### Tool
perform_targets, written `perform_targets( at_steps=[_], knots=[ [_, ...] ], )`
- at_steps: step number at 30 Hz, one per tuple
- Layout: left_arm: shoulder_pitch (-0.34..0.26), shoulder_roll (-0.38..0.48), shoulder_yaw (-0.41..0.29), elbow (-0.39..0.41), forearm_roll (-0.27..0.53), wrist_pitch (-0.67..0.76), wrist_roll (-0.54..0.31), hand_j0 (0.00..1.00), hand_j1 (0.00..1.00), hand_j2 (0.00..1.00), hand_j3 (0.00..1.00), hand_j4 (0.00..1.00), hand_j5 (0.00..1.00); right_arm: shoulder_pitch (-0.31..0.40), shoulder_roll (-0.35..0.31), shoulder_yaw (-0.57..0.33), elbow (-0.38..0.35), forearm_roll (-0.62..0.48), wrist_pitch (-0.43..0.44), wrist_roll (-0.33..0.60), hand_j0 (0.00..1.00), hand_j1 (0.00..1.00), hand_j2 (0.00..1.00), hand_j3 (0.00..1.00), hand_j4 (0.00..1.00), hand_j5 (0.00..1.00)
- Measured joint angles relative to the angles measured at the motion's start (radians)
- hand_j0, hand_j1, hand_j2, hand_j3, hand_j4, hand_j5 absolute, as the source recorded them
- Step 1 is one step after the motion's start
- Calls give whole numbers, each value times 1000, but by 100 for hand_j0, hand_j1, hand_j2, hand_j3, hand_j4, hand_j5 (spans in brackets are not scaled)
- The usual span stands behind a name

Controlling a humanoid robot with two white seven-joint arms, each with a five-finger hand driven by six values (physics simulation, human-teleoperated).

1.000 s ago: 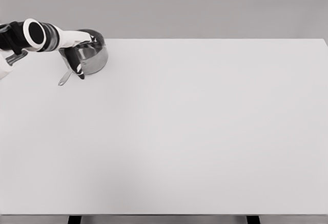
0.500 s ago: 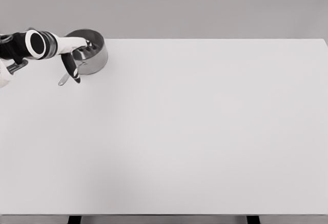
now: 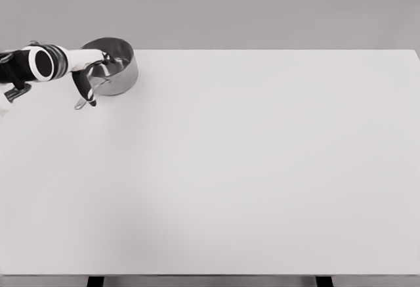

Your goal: Rotate pot handle

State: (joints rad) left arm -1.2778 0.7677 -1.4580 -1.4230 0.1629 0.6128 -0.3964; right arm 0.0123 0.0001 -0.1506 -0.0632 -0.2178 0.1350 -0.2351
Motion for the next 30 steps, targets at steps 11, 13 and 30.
perform_targets(
  at_steps=[11, 13, 30],
  knots=[
    [26, 28, 1, 1, -17, 0, 17, 100, 100, 100, 100, 100, 100, 0, 0, 0, 0, 0, 0, -1, 100, 100, 100, 100, 100, 100],
    [28, 29, 1, 2, -17, 0, 29, 100, 100, 100, 100, 100, 100, 0, 0, 0, 0, 0, 0, 0, 100, 100, 100, 100, 100, 100],
    [51, 75, 8, 8, -18, 0, 94, 100, 100, 100, 100, 100, 100, 0, 0, 0, 0, 0, 0, 0, 100, 100, 100, 100, 100, 100]
  ],
)
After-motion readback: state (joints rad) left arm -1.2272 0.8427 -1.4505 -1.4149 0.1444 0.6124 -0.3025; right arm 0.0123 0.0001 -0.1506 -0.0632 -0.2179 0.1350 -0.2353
